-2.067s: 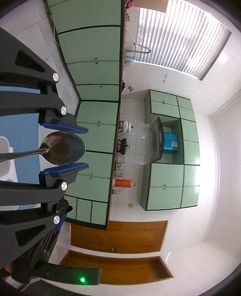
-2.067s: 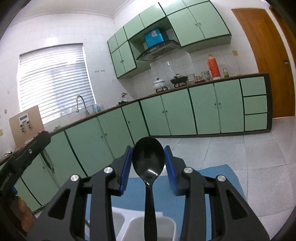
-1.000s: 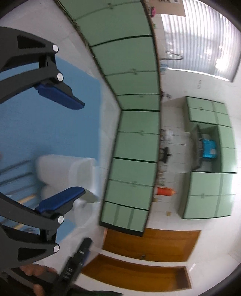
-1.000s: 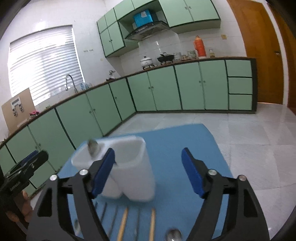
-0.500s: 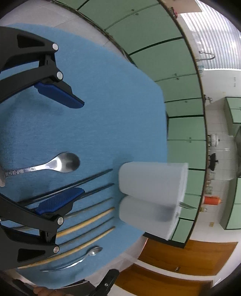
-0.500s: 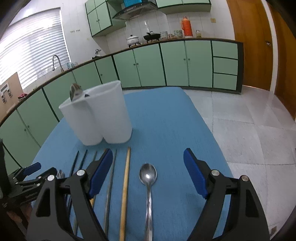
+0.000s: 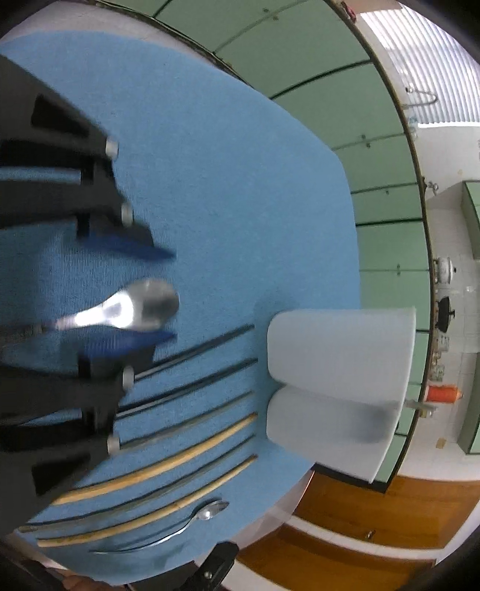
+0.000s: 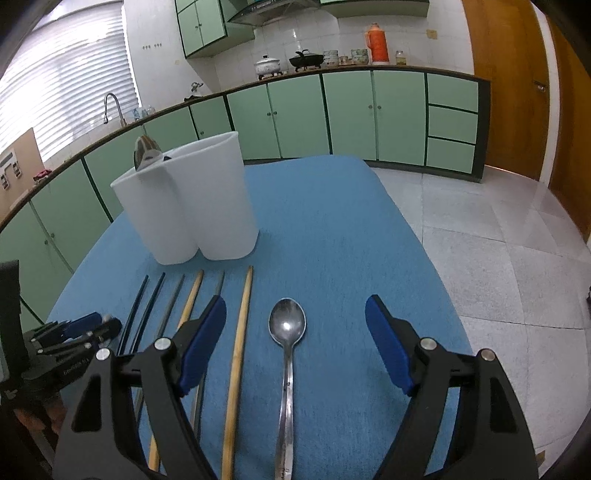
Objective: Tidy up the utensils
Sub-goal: 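Grasp the small cartoon-handled spoon with the left gripper while the right gripper grasps the silver spoon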
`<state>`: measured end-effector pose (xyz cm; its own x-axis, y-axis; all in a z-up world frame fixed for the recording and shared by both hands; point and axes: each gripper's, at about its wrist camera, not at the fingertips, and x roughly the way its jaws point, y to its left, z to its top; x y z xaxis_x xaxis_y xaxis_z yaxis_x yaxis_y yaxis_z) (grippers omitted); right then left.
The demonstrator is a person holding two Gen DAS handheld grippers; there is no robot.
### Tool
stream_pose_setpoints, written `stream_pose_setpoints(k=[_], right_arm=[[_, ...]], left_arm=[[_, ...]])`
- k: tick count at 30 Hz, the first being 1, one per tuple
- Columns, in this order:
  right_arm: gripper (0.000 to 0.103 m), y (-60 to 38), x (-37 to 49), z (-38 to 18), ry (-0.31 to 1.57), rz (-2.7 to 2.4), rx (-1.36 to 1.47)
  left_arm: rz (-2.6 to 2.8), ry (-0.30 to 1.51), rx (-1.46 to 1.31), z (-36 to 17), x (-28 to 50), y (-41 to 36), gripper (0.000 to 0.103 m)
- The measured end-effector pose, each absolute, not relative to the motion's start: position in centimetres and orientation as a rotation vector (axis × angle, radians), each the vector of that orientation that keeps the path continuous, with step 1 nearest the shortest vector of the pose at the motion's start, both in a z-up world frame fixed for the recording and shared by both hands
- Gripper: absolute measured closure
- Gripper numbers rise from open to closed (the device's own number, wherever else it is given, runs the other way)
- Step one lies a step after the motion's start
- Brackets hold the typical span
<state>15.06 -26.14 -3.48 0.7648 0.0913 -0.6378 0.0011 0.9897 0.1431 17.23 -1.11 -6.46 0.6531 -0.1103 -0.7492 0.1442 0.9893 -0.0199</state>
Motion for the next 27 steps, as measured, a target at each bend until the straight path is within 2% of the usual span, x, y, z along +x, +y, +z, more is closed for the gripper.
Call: stream_pose_setpoints(k=[4,15,27], right_arm=[[0.031,-25.8,15.3,-3.9,0.724,0.053,0.110],[0.052,-25.0,17.0,-5.2,0.829,0.067,0.017],[0.066,-24.1,18.8,-6.0,0.914,0.066,-0.023]], left_arm=[[-0.147,0.834,0.046,-6.5,16.9,-1.1,0.077],[-0.128,0.746,-0.002,-4.3,16.2,0.3,0.077],[-0.138,0.707,0.001,-3.5,16.5,0.1,0.077]])
